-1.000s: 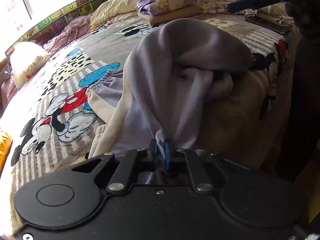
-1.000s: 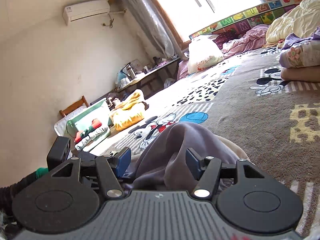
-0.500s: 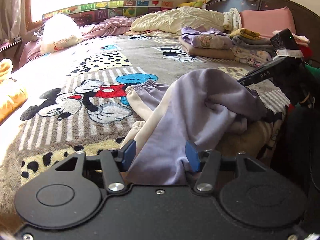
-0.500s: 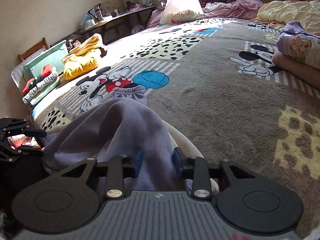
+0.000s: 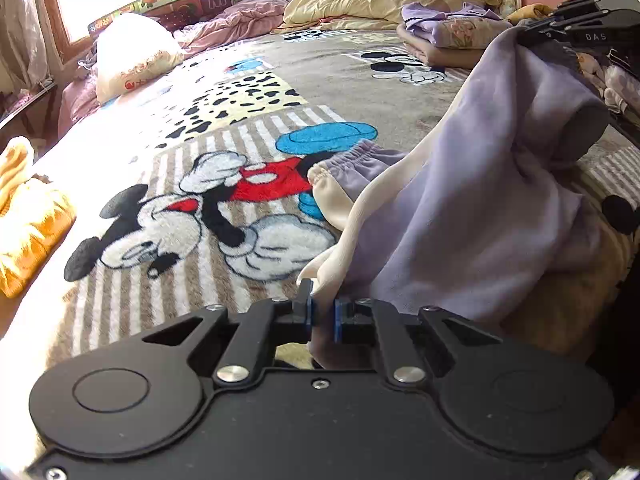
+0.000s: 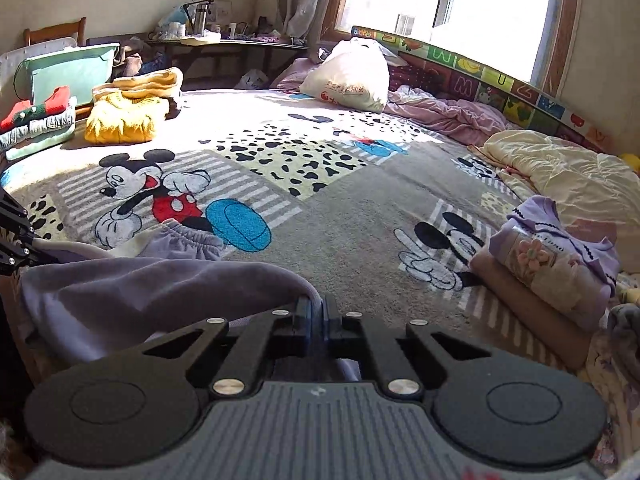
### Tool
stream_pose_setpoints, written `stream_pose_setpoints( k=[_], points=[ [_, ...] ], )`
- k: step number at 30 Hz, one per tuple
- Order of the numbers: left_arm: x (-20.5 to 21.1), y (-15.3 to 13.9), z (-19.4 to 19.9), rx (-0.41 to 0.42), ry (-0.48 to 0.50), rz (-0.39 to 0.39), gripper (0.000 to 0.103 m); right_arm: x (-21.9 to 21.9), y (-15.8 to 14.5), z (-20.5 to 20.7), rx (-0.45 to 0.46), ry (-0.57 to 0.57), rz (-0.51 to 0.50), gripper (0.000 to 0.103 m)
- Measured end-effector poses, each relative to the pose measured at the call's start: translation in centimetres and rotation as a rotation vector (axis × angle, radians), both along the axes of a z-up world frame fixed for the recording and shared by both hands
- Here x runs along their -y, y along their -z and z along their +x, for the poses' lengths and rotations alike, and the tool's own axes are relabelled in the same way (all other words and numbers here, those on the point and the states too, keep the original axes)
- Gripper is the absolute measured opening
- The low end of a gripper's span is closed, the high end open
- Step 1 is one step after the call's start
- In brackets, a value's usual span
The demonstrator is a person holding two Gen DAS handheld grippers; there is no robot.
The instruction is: Fold clothes
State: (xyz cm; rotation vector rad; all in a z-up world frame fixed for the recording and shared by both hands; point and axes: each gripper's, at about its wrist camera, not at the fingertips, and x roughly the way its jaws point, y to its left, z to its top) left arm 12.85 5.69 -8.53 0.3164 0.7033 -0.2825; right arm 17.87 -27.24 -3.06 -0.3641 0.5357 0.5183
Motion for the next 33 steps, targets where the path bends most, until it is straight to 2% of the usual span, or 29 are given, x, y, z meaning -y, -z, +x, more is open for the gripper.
stream_pose_setpoints(
  k=[4,8,10,12,16,20,23,26,28,30,31,33],
  points=[
    [-0.2,-2.5,4.1,0.133,-0.125,0.075,0.008,-2.0,-2.1,2.0,0.178,0.025,-0.101,0.007],
    [-0.4,-4.6,6.3,0.353,-0.306,0.133,0.008,-4.0,-2.8,3.0,0.38,0.068,-0.156,0.006],
    [-0.1,-4.2,6.1,0.413,-0.321,0.168,0.008,-4.7,-2.4,2.8,0.498,0.097,-0.175,0.006],
    [0.3,-2.8,5.1,0.416,-0.284,0.201,0.008,-5.4,-1.6,2.3,0.594,0.113,-0.2,0.006],
    [0.9,0.9,1.7,0.362,-0.145,0.297,0.008,-5.2,2.0,1.1,0.544,0.016,-0.286,0.006],
    [0.7,3.2,-2.7,0.299,0.008,0.35,0.007,-2.6,5.3,-1.9,0.449,-0.078,-0.35,0.006],
    [0.5,4.2,-5.1,0.224,0.137,0.384,0.007,-0.8,6.4,-4.8,0.406,-0.128,-0.375,0.006],
    [0.8,5.6,-6.5,0.132,0.254,0.451,0.007,0.5,7.3,-7.2,0.355,-0.186,-0.402,0.006],
    [0.9,5.7,-7.1,0.091,0.293,0.477,0.007,0.6,7.6,-7.9,0.246,-0.245,-0.419,0.006],
    [0.3,4.4,-7.3,0.024,0.317,0.432,0.01,0.1,8.0,-9.3,0.176,-0.308,-0.455,0.007],
    [-0.1,3.6,-7.3,-0.005,0.326,0.392,0.018,0.0,7.9,-9.4,0.129,-0.322,-0.459,0.007],
    [-1.1,1.7,-7.4,-0.023,0.337,0.306,0.023,-0.2,7.6,-9.5,0.03,-0.35,-0.465,0.006]
  ],
)
